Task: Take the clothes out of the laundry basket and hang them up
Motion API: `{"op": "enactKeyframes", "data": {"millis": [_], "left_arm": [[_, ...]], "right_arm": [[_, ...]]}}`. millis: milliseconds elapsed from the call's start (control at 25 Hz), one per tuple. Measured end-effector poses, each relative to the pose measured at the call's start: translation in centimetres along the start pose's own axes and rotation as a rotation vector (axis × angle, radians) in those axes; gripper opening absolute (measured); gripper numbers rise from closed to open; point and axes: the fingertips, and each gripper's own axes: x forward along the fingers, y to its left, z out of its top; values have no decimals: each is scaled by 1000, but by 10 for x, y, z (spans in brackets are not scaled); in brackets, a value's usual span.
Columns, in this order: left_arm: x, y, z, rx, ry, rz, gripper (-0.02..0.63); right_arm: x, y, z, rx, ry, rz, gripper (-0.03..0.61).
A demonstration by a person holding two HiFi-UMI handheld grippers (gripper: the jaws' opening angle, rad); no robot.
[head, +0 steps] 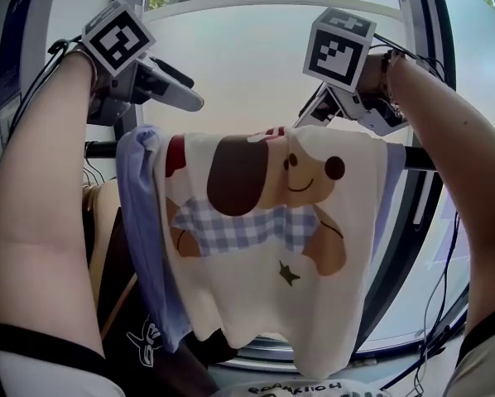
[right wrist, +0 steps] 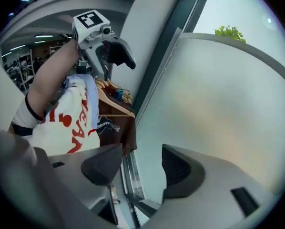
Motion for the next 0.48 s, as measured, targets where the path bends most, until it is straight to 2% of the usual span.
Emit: {"op": "enactKeyframes", "data": {"millis": [120,200,240,280,320,360,440,480], "left_arm": [[15,-9,22,41,-106,-8,328],[26,-9,36,71,-153,36,251],[29,-4,43,98,-157,90,170],[31,4,48,118,-155,157,62],[31,12,53,123,-159,229,34],[29,20,57,121,-174,300,32],[23,31,64,114,-230,434,26],[18,35,69,118,-260,497,25]], "right_arm": [[-15,3,14,-18,-86,-7,279],[-28,2,24,-32,-151,-20,275],[-33,1,29,-30,-180,-30,255],[-37,0,32,-21,-202,-47,215],[-40,-2,34,-16,-215,-74,196],[-43,-4,37,-21,-221,-112,179],[-44,-7,40,-33,-219,-198,85],[-44,-8,41,-34,-214,-237,64]]}}
